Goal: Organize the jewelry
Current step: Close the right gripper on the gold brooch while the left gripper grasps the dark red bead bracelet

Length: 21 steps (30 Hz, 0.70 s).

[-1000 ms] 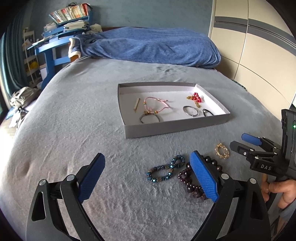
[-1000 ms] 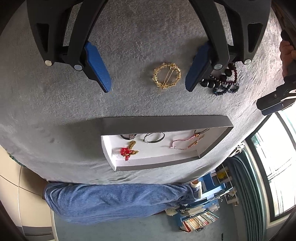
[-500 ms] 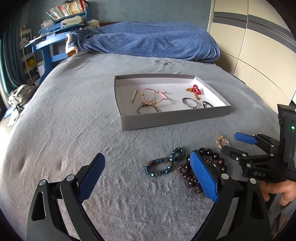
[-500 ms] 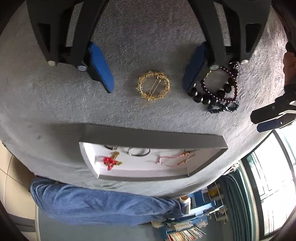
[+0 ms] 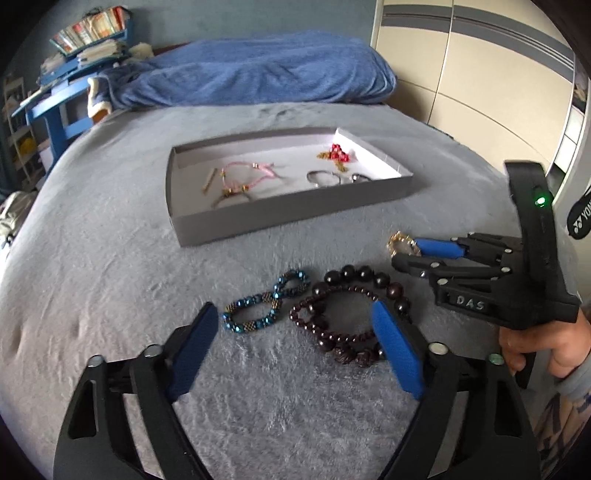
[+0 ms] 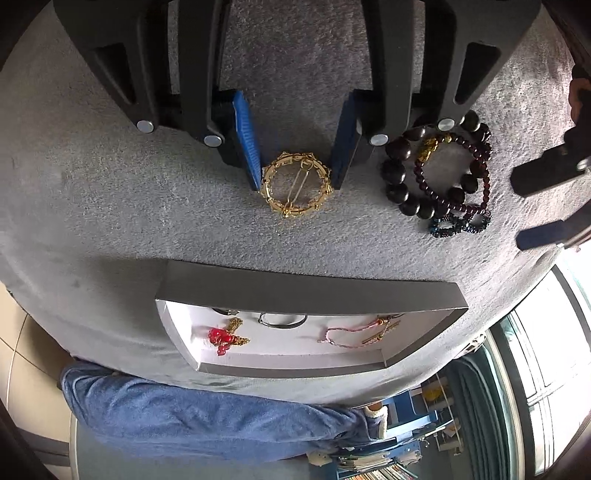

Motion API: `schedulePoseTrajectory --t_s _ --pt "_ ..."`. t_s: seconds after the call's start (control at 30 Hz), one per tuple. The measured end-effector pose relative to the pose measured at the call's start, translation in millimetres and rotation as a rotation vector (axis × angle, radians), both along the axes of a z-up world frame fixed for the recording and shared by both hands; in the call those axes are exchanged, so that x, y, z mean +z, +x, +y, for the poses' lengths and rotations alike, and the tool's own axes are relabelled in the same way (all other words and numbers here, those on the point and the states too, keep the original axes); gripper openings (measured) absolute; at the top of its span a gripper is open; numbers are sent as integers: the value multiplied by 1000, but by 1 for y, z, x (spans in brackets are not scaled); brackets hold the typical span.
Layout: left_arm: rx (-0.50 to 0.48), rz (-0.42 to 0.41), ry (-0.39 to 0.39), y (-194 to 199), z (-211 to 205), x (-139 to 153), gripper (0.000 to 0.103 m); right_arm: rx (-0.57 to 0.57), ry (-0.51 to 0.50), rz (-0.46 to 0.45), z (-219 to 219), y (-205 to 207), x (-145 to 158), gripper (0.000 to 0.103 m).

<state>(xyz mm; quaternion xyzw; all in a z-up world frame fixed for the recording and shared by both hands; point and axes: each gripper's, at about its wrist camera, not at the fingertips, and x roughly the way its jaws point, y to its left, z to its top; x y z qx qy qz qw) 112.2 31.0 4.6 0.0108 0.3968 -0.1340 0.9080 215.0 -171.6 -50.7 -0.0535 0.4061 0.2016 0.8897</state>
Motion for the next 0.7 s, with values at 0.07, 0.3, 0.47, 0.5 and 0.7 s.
schedulePoseTrajectory --t_s 0.07,0.3,0.47,0.5,0.7 --pt "4 26 -9 3 1 -4 64 -1 -3 -1 0 -1 0 37" --pt "-20 95 -96 10 2 -13 48 -1 -4 2 1 -3 0 38" --pt "-19 144 -157 16 4 -21 45 -1 -7 0 2 -2 0 38" --pt "-11 160 -183 18 6 -24 43 -1 -8 0 2 -2 -1 38" --pt "-16 163 -247 20 8 -23 21 0 -10 1 2 -1 -1 38"
